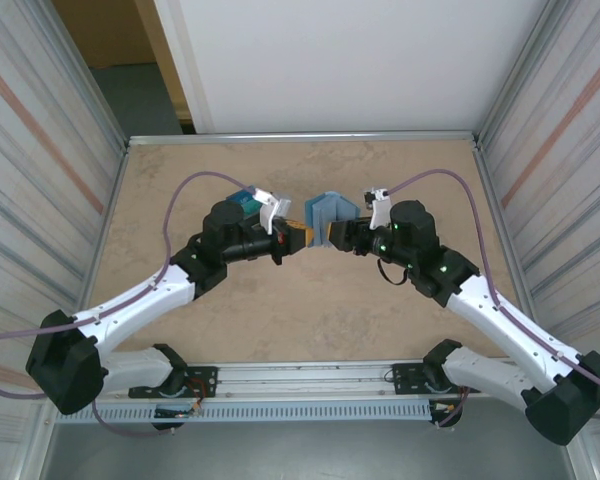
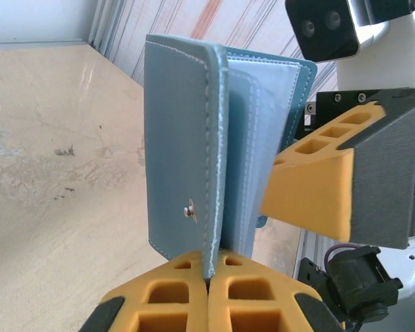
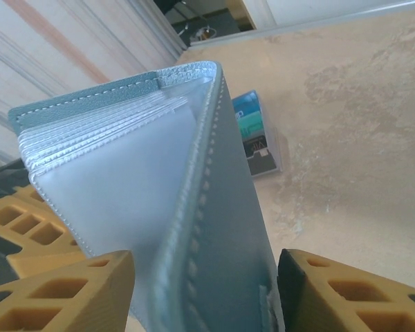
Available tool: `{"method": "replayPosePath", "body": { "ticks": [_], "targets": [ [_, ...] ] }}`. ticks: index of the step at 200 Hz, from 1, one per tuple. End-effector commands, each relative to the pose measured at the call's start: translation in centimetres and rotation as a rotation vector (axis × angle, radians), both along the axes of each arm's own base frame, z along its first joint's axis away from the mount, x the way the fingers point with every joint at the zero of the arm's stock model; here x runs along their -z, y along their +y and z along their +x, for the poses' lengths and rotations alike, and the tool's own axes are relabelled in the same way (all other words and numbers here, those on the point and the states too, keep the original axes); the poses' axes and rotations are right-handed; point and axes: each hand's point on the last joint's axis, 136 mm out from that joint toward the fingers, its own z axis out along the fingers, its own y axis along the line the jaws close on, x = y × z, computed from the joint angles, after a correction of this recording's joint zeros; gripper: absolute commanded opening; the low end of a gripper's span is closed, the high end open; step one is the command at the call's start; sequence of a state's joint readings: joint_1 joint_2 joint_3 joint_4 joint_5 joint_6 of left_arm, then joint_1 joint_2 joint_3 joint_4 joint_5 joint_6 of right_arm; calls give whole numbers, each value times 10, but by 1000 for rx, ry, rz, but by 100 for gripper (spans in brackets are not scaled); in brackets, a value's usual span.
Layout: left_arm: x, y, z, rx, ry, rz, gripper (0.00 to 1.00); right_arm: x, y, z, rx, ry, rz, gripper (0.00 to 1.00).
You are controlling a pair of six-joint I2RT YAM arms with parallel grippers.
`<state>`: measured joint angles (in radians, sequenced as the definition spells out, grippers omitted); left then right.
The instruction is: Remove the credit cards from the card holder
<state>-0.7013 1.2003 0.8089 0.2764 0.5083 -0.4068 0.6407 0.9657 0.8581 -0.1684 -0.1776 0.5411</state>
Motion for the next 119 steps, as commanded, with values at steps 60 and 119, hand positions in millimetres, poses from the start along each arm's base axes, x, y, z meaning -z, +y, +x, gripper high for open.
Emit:
{"method": "replayPosePath", "body": {
  "ticks": [60, 119],
  "targets": [
    [-25, 6, -2, 33, 25, -119, 0, -5, 5, -14, -102, -48, -15, 69],
    [-25, 6, -3, 43, 34, -121, 0, -4, 4, -11, -103, -57, -51, 74]
  ]
}}
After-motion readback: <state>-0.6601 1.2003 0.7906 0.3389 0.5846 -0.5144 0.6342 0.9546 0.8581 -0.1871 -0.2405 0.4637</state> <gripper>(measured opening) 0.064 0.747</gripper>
